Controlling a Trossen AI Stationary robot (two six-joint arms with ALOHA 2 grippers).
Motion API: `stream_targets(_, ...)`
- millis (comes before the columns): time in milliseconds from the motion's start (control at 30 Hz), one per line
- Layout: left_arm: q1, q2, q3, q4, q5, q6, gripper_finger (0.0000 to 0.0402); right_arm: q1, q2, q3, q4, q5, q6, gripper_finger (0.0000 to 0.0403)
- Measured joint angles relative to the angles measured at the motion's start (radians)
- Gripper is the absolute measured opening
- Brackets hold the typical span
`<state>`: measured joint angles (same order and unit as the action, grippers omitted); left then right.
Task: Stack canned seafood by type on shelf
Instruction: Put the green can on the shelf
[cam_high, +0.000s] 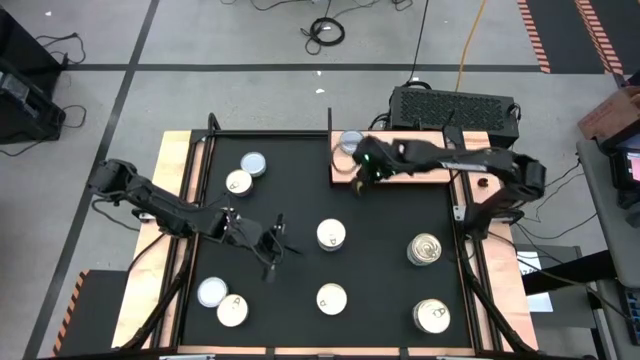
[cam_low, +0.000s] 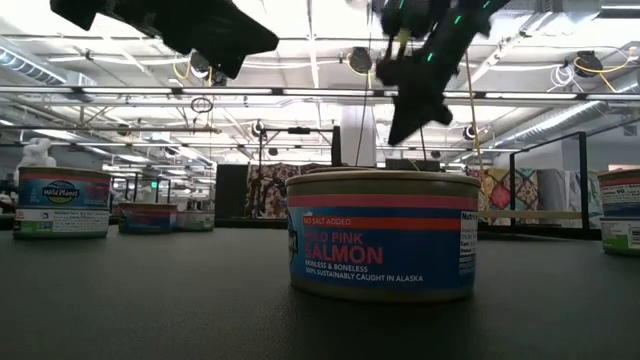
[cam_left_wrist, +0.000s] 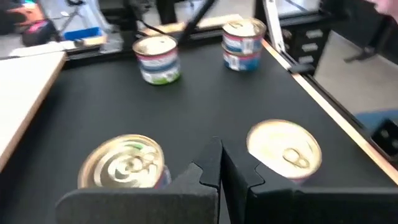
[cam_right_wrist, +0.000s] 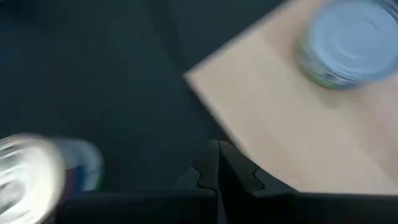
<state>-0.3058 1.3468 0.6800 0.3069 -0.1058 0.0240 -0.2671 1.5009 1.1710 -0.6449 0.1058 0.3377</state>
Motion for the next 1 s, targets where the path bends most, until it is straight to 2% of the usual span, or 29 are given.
stream_targets(133, 0.03, -0.024, 0.0, -0.002, -0.041, -0.057, 0.0006, 0.16, -0.12, -0.114, 0.136, 0.02, 0.028, 0.0)
stream_targets(300, 0.065, -0.026, 0.0, -0.005, -0.11, -0.179, 0.0006, 0.36, -0.238, -0.361, 0.476, 0.02, 0.073, 0.0)
stream_targets(400, 0.078, -0.019, 0.0, -0.005, -0.114, -0.249, 0.0006, 0.469, -0.257, -0.486, 0.712, 0.02, 0.092, 0.0)
stream_targets(500, 0.077, -0.018, 0.0, -0.013, -0.113, -0.309, 0.0006, 0.557, -0.239, -0.553, 0.854, 0.024, 0.072, 0.0)
stream_targets(633, 0.069, -0.019, 0.0, -0.048, -0.112, -0.412, 0.0006, 0.639, -0.191, -0.561, 0.912, 0.024, 0.056, 0.0)
stream_targets(800, 0.023, -0.019, 0.0, -0.104, -0.113, -0.546, 0.0006, 0.687, -0.132, -0.555, 0.964, 0.023, 0.022, 0.0)
stream_targets(933, -0.028, -0.019, 0.0, -0.151, -0.183, -0.643, 0.0006, 0.709, -0.097, -0.541, 0.957, 0.021, 0.01, 0.0)
stream_targets(1000, -0.038, -0.029, 0.009, -0.221, -0.185, -0.682, 0.0006, 0.712, -0.087, -0.541, 0.961, 0.019, 0.0, 0.0)
